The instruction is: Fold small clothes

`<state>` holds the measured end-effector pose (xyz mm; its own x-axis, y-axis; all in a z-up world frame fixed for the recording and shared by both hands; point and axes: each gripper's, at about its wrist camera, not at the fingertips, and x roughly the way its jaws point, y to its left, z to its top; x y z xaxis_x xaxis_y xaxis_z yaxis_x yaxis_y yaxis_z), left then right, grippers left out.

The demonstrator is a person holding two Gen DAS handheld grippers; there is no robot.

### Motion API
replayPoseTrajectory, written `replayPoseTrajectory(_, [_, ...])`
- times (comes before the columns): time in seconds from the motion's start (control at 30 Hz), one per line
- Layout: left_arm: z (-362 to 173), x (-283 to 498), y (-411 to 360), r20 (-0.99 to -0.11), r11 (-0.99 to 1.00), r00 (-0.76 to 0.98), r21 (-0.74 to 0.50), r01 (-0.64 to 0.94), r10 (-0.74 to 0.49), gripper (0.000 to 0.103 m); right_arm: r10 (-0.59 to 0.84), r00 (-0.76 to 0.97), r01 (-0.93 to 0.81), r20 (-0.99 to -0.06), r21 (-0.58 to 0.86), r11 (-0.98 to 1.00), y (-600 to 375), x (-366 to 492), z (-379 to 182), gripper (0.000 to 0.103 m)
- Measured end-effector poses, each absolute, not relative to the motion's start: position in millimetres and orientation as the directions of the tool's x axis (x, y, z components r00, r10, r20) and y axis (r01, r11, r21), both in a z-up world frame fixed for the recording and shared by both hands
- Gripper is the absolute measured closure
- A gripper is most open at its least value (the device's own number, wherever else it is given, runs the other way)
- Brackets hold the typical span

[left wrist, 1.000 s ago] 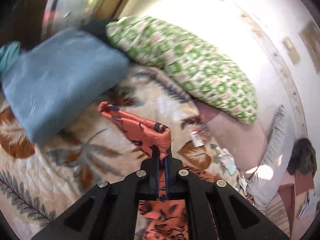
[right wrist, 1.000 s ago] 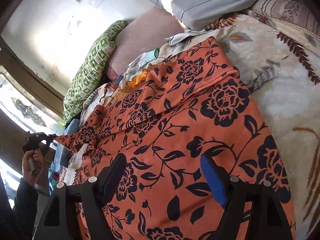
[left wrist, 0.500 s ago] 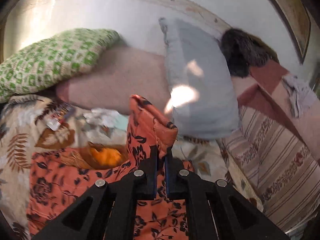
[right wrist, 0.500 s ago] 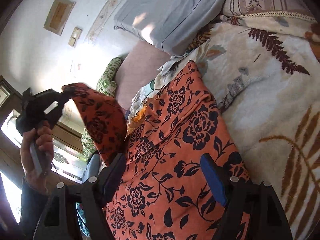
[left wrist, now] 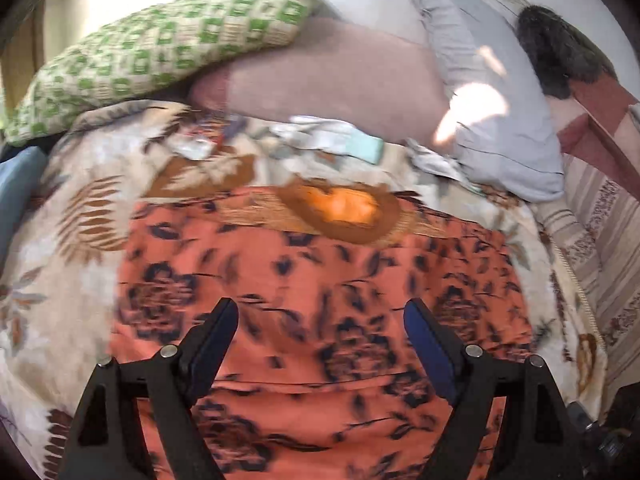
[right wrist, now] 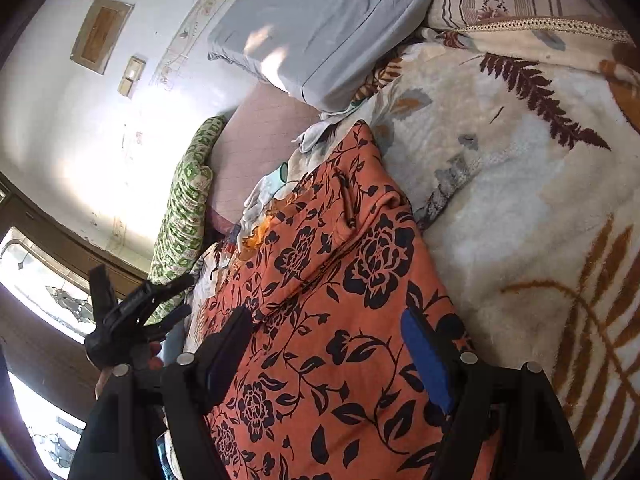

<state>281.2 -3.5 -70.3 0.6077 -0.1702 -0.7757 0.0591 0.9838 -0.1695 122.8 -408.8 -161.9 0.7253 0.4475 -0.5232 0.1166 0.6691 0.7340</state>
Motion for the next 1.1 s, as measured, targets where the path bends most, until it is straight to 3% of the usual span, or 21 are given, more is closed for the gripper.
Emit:
replayPoseTrajectory(0.1, [-96.7,283.4,56.0,-0.807,0.991,0.588,-0.120,-0.058,-0.063,0.017,0.422,0.702,0.098,-0.573,0.666,0.740,-405.8,160.7,-146.6,0.024])
replayPoseTrajectory(0.27, [-142.6,290.8,113.7,-0.858,0.974,0.514,-0.123,-0.188,-0.010,0.018,0.445,0.598,0.076,-0.667,0.600,0.797,-390.9,277.9,-127.8,0.024])
replayPoseTrajectory(0.37, [-156.8,287.9,142.6,-0.853,0.936,0.514,-0.251,-0.246,-0.094,0.018,0.334,0.502,0.122,-0.798,0.448,0.886,-378.2,329.4,-144.5,0.030])
replayPoseTrajectory(0.43, [-155.6,285.2,151.9,-0.830,0.919,0.536,-0.320,-0.230,-0.155,0.018,0.312,0.422,0.153,-0.851,0.407,0.901,-374.0,344.3,-166.4,0.046])
replayPoseTrajectory(0.53, [-150.8,286.9,151.5,-0.813,0.906,0.532,-0.384,-0.180,-0.239,0.018,0.274,0.436,0.138,-0.857,0.365,0.921,-371.1,341.5,-171.2,0.047])
replayPoseTrajectory(0.67, [-152.8,299.7,139.4,-0.828,0.915,0.506,-0.369,-0.165,-0.242,0.018,0.253,0.436,0.134,-0.864,0.341,0.931,-372.2,340.3,-170.6,0.047])
replayPoseTrajectory(0.7, [-151.8,301.2,134.0,-0.832,0.927,0.506,-0.345,-0.149,-0.228,0.033,0.250,0.437,0.131,-0.864,0.337,0.933,-371.4,341.1,-168.1,0.047])
replayPoseTrajectory(0.73, [-151.5,304.0,127.7,-0.847,0.946,0.492,-0.300,-0.128,-0.202,0.071,0.246,0.439,0.128,-0.864,0.332,0.935,-370.5,341.7,-166.9,0.047])
replayPoseTrajectory(0.77, [-153.4,308.4,123.0,-0.871,0.963,0.464,-0.241,-0.121,-0.160,0.082,0.243,0.440,0.125,-0.864,0.328,0.936,-368.6,342.9,-165.1,0.047])
replayPoseTrajectory(0.87, [-155.0,315.5,126.6,-0.885,0.967,0.443,-0.219,-0.128,-0.142,0.089,0.235,0.434,0.111,-0.870,0.310,0.944,-364.4,343.6,-165.6,0.047])
replayPoseTrajectory(1.0, [-149.7,314.2,140.4,-0.880,0.964,0.455,-0.225,-0.143,-0.137,0.095,0.202,0.437,0.086,-0.877,0.264,0.961,-360.2,343.7,-162.5,0.070])
replayPoseTrajectory(1.03, [-148.7,313.7,142.8,-0.879,0.967,0.464,-0.205,-0.151,-0.114,0.103,0.214,0.451,0.077,-0.867,0.277,0.958,-361.0,342.7,-157.9,0.071])
replayPoseTrajectory(1.1, [-148.9,315.5,153.8,-0.879,0.971,0.476,-0.118,-0.206,-0.006,0.103,0.214,0.481,0.072,-0.850,0.282,0.957,-362.7,340.7,-150.6,0.071])
